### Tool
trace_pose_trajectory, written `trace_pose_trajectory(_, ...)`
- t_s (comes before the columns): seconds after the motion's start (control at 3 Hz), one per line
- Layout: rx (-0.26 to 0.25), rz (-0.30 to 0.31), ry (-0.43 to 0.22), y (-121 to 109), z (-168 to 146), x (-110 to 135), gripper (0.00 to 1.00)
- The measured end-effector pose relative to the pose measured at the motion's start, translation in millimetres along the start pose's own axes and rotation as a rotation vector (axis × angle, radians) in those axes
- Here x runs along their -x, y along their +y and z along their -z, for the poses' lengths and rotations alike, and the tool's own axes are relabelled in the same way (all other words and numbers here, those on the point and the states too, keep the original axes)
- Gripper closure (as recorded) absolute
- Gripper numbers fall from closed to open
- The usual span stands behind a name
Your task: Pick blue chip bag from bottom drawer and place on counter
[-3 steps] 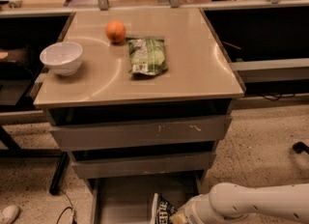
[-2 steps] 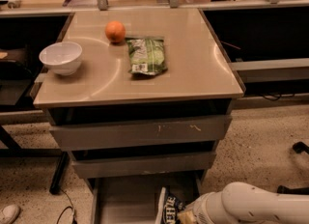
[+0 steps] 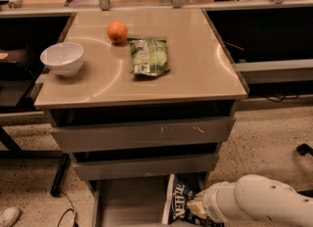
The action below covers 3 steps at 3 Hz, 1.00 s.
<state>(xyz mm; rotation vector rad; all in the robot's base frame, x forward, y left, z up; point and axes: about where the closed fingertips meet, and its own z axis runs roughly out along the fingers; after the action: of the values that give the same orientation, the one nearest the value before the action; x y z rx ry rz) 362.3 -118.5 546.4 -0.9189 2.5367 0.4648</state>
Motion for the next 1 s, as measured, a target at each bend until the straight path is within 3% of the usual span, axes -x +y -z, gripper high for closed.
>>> trace_pose_trajectory(0.33,0.0,0.0,0.0,0,0,0,1.0)
trace_pose_trajectory(0.67,-0.017,0.006,-0.019,2,20,8,1.0)
trace_pose_trajectory(1.0,-0.043,0.015,-0.074,4,65,31,1.0)
